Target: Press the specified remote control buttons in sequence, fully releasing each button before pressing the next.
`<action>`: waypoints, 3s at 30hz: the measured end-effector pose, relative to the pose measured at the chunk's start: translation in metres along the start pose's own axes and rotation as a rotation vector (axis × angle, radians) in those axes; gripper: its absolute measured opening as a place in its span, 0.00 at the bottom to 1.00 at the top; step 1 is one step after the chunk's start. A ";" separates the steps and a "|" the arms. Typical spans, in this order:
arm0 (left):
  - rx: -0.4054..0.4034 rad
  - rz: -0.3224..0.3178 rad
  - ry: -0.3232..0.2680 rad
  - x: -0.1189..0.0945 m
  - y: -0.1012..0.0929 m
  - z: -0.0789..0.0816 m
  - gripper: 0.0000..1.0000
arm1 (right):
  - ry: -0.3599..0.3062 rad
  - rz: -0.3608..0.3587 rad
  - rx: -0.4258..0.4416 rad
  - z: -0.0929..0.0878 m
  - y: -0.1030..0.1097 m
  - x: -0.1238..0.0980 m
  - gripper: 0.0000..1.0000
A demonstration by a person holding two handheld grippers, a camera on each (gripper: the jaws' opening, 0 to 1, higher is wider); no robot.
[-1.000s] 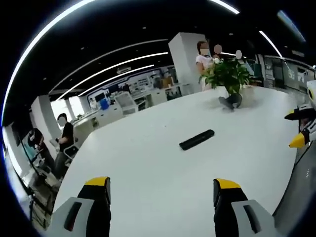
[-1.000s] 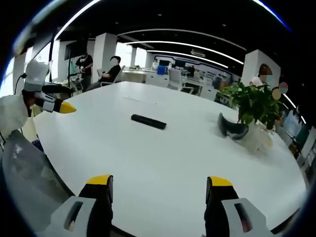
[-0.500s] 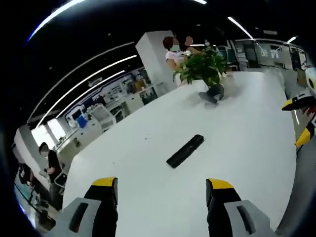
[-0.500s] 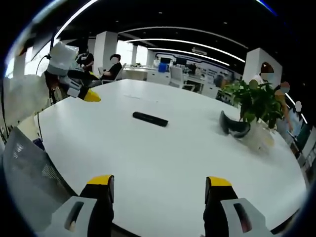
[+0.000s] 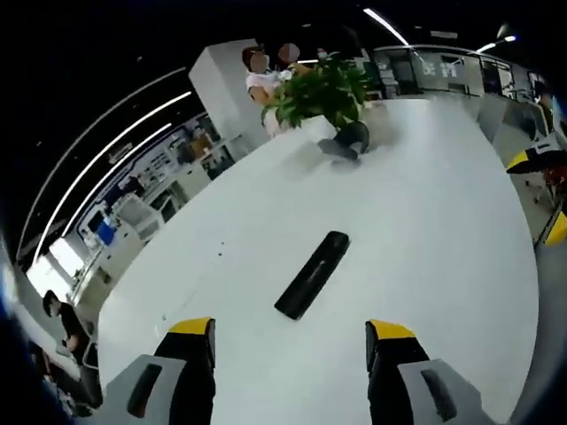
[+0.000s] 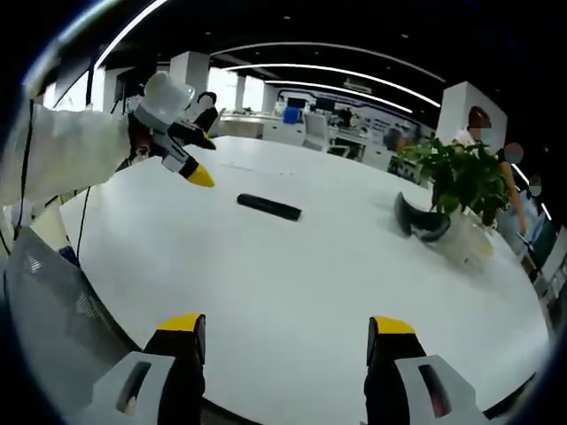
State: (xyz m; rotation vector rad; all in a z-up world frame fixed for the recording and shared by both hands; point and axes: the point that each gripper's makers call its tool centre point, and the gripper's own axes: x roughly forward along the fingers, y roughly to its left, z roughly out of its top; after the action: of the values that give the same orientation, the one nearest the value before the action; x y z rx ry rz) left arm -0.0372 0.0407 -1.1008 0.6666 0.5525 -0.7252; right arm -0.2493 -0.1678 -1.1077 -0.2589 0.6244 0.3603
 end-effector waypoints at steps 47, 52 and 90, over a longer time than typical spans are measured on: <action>0.308 -0.472 0.352 0.113 -0.008 -0.023 0.47 | 0.098 -0.010 -0.020 -0.018 -0.001 0.006 0.72; 0.312 -0.571 0.396 0.110 -0.017 -0.026 0.32 | 0.099 -0.007 -0.017 -0.018 0.000 0.005 0.72; 0.240 -0.518 0.396 0.054 -0.085 -0.045 0.23 | 0.066 0.009 -0.014 -0.011 0.001 0.004 0.70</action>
State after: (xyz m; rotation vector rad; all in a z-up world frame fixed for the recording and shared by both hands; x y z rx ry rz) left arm -0.0766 0.0025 -1.1965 0.9124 1.0347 -1.1668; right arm -0.2523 -0.1698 -1.1191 -0.2822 0.6884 0.3658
